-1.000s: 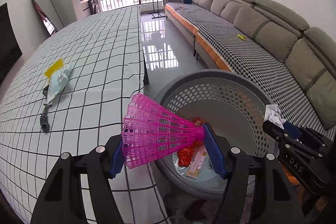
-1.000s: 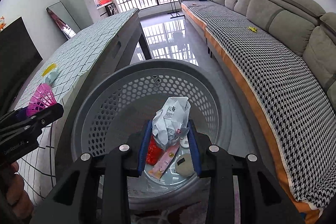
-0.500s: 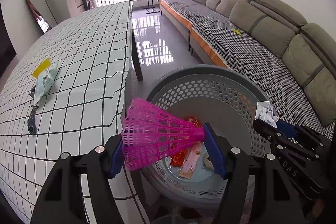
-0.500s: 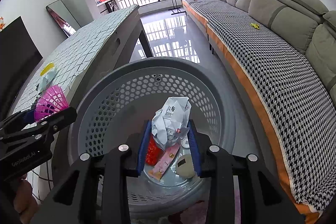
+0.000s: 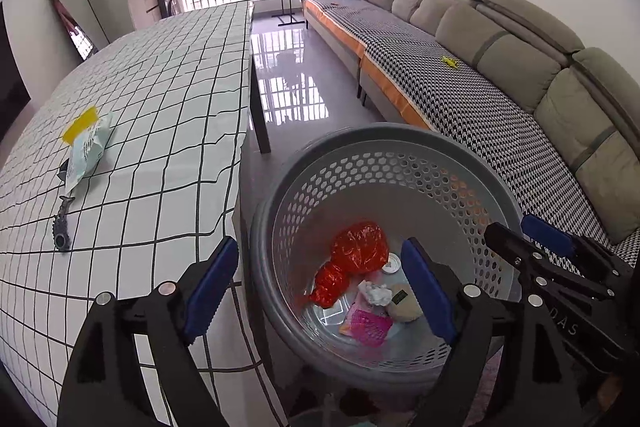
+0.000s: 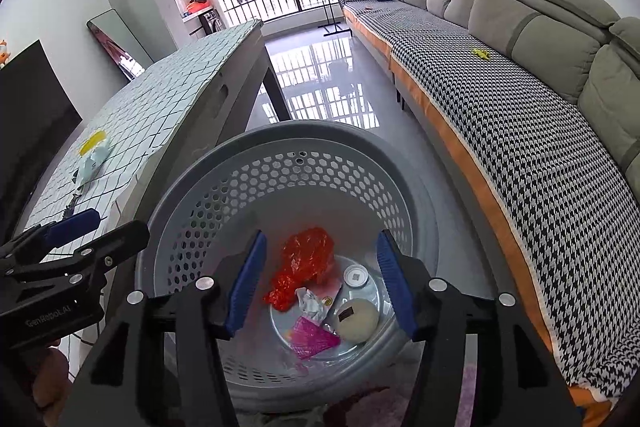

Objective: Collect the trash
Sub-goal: 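Withdraw both open tools from the basket back toward the table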

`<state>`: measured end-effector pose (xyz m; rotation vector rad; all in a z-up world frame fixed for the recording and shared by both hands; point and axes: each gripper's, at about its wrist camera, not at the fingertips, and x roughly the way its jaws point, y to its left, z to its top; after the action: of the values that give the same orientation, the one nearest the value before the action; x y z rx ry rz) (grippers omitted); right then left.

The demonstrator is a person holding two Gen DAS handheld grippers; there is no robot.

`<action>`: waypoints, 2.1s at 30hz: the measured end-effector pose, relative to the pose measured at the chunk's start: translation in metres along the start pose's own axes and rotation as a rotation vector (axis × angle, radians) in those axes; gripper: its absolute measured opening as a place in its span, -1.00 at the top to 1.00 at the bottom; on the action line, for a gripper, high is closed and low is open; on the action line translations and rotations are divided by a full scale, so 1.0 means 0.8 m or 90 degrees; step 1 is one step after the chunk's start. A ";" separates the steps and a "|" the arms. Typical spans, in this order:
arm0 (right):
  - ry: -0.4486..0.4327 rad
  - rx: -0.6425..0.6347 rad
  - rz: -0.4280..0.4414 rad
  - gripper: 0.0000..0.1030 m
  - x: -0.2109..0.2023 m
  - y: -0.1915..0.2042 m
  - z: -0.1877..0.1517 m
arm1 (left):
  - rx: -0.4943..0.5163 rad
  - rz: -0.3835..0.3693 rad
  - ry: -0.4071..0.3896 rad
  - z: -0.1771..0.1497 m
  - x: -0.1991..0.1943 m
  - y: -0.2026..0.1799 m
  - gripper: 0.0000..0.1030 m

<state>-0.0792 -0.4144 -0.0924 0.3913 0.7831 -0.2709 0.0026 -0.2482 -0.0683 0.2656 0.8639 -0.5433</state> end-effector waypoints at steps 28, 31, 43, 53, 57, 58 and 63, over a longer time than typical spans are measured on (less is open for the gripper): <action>-0.031 -0.004 -0.007 -0.20 -0.044 0.019 -0.008 | -0.011 -0.013 -0.033 -0.012 -0.040 0.015 -0.71; -0.035 -0.008 -0.008 -0.22 -0.051 0.025 -0.011 | -0.017 -0.014 -0.034 -0.016 -0.044 0.023 -0.72; -0.040 -0.013 -0.001 -0.25 -0.066 0.045 -0.023 | -0.041 -0.009 -0.052 -0.033 -0.069 0.053 -0.75; -0.034 -0.036 0.017 -0.26 -0.060 0.091 -0.024 | -0.072 0.006 -0.065 -0.049 -0.089 0.101 -0.75; -0.037 -0.054 0.030 -0.28 -0.057 0.114 -0.020 | -0.087 0.017 -0.068 -0.055 -0.095 0.124 -0.75; -0.039 -0.060 0.033 -0.28 -0.056 0.121 -0.020 | -0.091 0.018 -0.069 -0.057 -0.096 0.129 -0.75; -0.044 -0.081 0.057 -0.29 -0.051 0.150 -0.013 | -0.106 0.034 -0.077 -0.062 -0.107 0.156 -0.75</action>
<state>-0.0685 -0.2983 -0.0405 0.2943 0.7094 -0.1481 -0.0058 -0.0936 -0.0319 0.1022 0.7768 -0.4311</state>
